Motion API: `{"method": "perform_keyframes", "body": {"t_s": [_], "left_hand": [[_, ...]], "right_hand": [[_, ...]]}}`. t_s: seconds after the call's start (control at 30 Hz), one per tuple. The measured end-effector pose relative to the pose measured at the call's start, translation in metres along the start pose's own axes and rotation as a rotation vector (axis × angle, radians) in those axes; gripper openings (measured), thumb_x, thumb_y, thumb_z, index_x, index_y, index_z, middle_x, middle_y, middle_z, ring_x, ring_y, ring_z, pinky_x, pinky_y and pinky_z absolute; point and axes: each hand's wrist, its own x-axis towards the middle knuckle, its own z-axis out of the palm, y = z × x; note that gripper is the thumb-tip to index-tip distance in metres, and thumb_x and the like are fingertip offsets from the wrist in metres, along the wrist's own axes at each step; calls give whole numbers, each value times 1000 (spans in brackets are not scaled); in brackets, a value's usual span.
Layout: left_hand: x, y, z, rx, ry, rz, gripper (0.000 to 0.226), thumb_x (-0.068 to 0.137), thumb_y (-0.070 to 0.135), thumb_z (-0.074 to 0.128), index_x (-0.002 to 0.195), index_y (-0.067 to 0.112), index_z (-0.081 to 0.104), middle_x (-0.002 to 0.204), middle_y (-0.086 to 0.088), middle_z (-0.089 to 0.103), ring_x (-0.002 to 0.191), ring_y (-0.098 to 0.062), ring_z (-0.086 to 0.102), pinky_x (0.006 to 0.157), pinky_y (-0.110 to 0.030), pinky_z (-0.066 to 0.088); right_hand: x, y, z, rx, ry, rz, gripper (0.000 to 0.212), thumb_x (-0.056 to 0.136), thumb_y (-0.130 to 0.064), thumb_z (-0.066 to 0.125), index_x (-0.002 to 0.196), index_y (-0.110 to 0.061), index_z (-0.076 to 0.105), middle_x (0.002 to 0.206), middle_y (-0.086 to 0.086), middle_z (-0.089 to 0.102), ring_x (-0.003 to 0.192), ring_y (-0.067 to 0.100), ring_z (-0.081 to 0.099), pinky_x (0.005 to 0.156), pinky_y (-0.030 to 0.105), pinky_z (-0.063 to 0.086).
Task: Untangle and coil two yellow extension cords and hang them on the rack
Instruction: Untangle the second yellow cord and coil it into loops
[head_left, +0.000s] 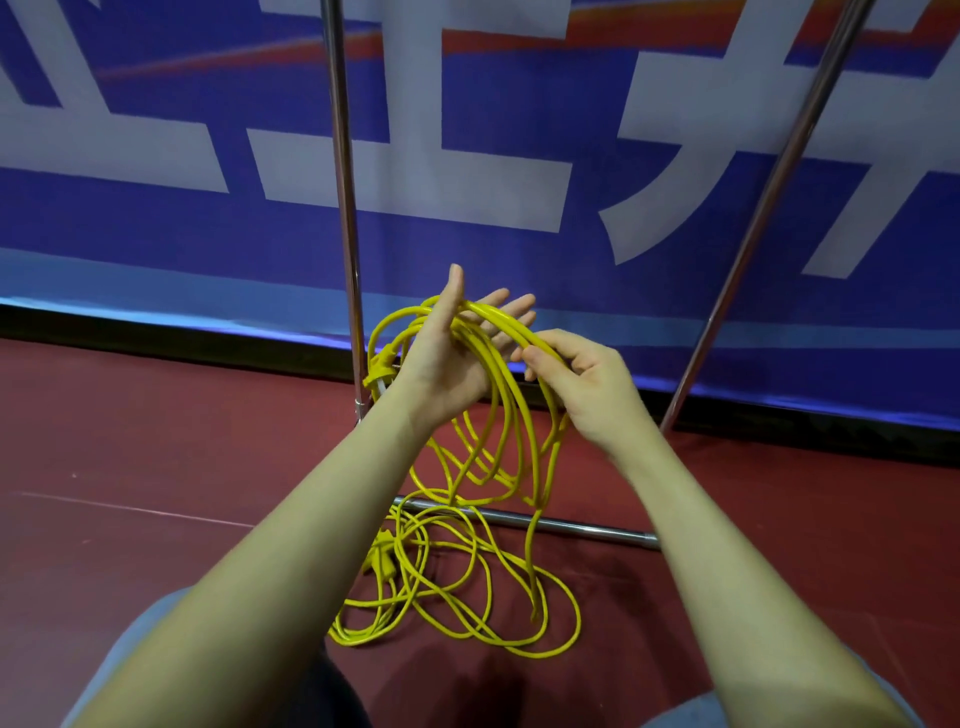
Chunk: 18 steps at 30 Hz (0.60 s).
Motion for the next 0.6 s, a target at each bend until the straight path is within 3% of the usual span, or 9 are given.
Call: {"method": "perform_keyframes", "body": {"t_s": [0.13,0.27,0.37,0.43,0.53,0.6], "left_hand": [[1,3,1,-40,-57,62,40,100,34,35,123,7,53,116,-9,67,116,-22,59,97,-37,45],[0,4,8,-143,-48,97,33,103,22,31,100,4,59,86,-10,74,89,-18,71,91,-37,49],[-1,7,8,-185,-35,130,43,102,22,36,80,1,66,70,-11,71,73,-23,72,80,-37,56],[0,13,4,-201,-53,159,55,101,24,36,62,2,69,65,-12,70,74,-25,72,78,-40,56],[1,19,0,-210,-73,185,62,101,27,36,48,6,60,65,-12,68,80,-27,71,81,-42,55],[2,18,-2,-234,-67,170,64,101,31,37,41,10,49,51,-5,57,66,-22,68,80,-40,56]], "right_hand": [[0,5,-3,62,-53,69,16,93,-8,56,85,-2,68,62,-2,54,51,-2,48,55,7,35],[-3,15,-2,52,27,158,12,91,-10,60,83,-8,67,62,1,56,43,0,43,46,10,33],[-6,29,-2,-38,-10,222,16,92,-16,59,79,-12,66,59,9,55,44,5,44,49,18,40],[-10,37,-3,-52,-57,283,26,95,-19,54,75,-9,66,54,0,55,48,2,48,55,15,41],[-16,46,-4,110,-88,380,32,97,-21,47,73,-10,64,57,-2,51,54,3,49,60,12,42],[-19,52,-5,266,-63,425,31,98,-22,45,77,-9,64,56,-5,45,53,7,43,57,20,44]]}}
